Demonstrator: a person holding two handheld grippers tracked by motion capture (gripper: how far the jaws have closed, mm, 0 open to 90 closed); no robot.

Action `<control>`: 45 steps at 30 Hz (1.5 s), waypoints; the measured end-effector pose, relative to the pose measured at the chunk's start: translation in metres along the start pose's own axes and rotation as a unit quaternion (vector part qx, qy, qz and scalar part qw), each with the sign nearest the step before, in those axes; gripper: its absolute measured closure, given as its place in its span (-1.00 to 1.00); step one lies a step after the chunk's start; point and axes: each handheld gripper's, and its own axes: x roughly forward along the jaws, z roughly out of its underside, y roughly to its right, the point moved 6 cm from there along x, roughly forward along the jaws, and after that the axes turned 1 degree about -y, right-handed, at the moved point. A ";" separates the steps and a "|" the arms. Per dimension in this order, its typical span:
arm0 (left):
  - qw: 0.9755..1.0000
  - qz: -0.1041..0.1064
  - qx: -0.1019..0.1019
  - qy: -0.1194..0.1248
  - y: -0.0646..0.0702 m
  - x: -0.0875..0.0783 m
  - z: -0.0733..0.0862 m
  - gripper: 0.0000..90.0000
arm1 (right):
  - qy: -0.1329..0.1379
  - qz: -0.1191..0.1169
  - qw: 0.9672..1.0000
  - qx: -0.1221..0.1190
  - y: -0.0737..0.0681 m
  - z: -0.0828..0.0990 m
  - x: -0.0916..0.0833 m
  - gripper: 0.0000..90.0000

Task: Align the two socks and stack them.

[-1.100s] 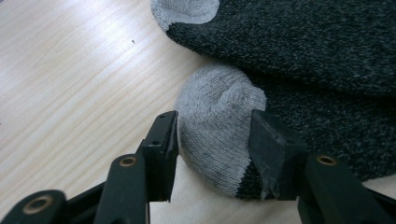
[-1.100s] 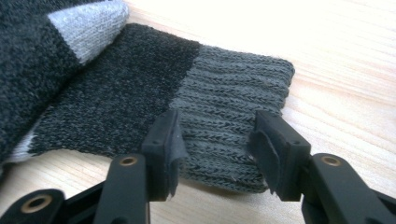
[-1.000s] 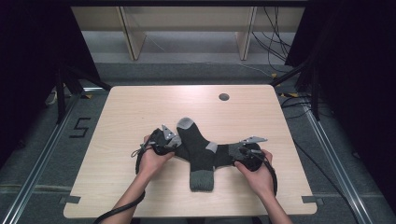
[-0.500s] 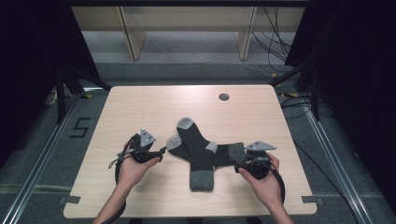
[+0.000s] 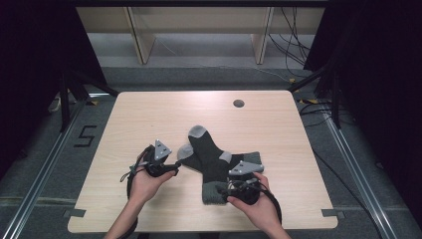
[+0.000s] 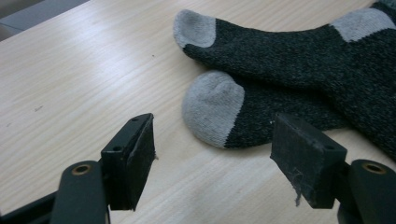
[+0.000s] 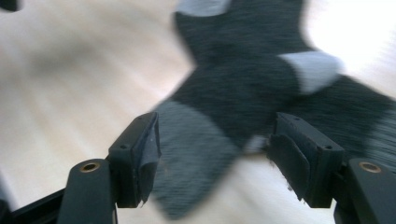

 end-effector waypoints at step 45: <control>0.999 0.018 -0.024 0.011 0.004 0.010 0.001 -0.38 | -0.037 0.003 0.995 -0.096 -0.018 -0.015 0.019 0.56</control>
